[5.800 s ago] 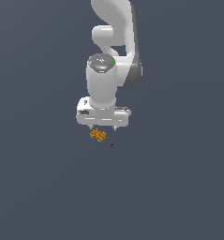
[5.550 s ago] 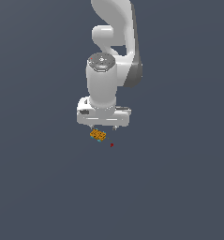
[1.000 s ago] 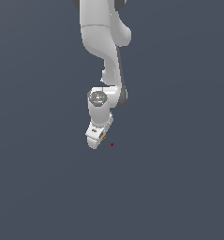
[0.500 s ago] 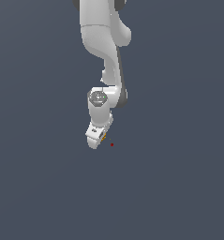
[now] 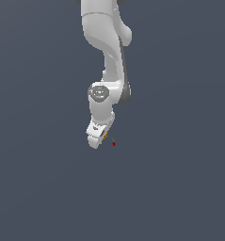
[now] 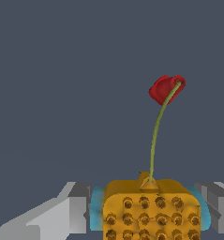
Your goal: Pick up the object and move it to a goal position.
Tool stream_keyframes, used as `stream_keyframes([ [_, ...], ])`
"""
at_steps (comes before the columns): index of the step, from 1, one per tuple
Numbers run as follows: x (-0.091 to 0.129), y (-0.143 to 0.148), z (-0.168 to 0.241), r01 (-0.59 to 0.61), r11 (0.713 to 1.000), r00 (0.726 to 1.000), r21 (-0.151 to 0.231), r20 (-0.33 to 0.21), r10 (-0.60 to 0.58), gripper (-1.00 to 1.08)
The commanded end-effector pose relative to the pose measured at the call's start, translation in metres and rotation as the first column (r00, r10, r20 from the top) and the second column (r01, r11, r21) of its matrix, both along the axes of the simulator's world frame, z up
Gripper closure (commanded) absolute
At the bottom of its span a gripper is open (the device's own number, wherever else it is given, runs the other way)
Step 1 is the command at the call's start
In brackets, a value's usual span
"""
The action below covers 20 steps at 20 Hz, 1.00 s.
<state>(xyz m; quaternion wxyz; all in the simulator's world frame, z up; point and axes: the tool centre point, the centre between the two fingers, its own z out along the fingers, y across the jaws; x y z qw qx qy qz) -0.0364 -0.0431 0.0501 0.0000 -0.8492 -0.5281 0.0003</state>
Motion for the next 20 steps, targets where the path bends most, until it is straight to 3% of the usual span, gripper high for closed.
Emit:
stream_keyframes([
  [1, 0.005, 0.004, 0.018, -0.001, 1.000, 1.000, 0.000, 0.002, 0.001, 1.08],
  [20, 0.057, 0.041, 0.197, -0.001, 1.000, 1.000, 0.002, 0.001, 0.001, 1.08],
])
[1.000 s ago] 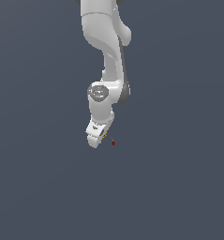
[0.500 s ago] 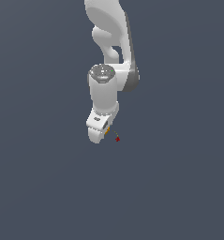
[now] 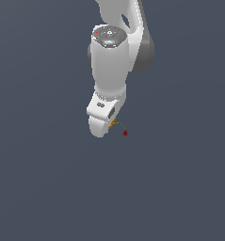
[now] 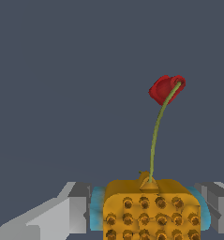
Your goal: Pick up the object and move it to a goal position.
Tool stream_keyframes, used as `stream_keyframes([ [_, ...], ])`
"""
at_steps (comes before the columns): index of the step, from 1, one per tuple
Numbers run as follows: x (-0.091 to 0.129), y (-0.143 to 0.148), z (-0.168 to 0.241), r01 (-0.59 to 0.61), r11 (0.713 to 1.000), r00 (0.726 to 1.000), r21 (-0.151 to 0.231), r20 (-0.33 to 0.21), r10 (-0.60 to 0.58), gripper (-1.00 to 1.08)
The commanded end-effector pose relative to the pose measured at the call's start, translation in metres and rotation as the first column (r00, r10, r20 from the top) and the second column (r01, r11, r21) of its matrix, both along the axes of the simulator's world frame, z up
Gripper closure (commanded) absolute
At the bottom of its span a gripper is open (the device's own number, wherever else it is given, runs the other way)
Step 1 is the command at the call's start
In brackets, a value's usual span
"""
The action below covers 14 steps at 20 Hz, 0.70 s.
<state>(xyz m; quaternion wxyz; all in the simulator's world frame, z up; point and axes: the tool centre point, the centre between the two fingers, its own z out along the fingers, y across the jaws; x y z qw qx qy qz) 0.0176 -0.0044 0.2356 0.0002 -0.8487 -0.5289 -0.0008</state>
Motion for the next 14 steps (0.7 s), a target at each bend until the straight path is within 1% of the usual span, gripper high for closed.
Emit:
stream_keyframes([
  [1, 0.006, 0.003, 0.018, 0.001, 1.000, 1.000, 0.000, -0.001, -0.001, 1.08],
  [7, 0.016, 0.008, 0.045, 0.001, 1.000, 1.000, 0.000, -0.001, -0.001, 1.08],
  [14, 0.020, 0.010, 0.055, 0.002, 1.000, 1.000, -0.001, -0.001, -0.002, 1.08],
])
